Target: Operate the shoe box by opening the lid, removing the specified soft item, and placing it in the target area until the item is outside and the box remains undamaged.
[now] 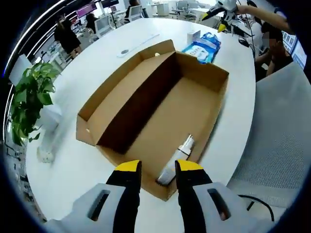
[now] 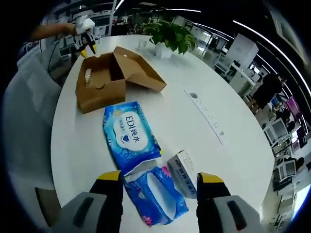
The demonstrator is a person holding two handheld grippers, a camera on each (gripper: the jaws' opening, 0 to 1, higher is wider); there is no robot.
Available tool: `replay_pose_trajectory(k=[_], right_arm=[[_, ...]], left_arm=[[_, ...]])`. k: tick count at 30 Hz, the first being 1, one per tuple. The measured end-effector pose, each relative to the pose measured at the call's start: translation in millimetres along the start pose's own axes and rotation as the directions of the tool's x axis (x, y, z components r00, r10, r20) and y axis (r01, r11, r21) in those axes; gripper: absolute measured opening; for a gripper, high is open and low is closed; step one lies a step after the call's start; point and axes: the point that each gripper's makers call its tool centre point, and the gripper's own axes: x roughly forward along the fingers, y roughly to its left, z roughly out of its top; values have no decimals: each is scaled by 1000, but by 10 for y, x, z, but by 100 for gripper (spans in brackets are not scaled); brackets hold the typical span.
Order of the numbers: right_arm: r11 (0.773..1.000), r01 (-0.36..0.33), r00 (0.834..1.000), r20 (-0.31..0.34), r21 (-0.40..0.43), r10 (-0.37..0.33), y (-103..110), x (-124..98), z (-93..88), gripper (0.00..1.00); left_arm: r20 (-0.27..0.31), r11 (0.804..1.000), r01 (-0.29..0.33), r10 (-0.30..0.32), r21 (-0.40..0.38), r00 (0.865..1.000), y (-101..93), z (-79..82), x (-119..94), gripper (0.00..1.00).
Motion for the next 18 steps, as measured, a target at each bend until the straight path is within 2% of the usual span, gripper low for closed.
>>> replay_pose_trajectory(k=[3,8,11,14,17,18], right_arm=[[999,12,1000,24,34,-13,123,-52,47,66],[993,-9,995,96,119,-3,412,-119,191,73],[984,-19,987,159,177,-9,575,-173,325,77],[980,-19,983,184,198,-18,723,-222,397,84],[973,-3,974,219,231,-49,826,-248,468,90],[972,-5,974,222,233,-48,868,-255,480,92]], left_arm=[[-28,999,37,-36,40,999,-18,8,38,29],[-60,990,104,-98,100,993,-54,32,123,29],[-72,980,168,-161,105,984,-104,42,160,31],[-92,971,207,-197,119,976,-119,28,194,31],[-114,956,252,-237,149,965,-158,7,239,35],[-118,942,289,-272,171,955,-207,12,257,36]])
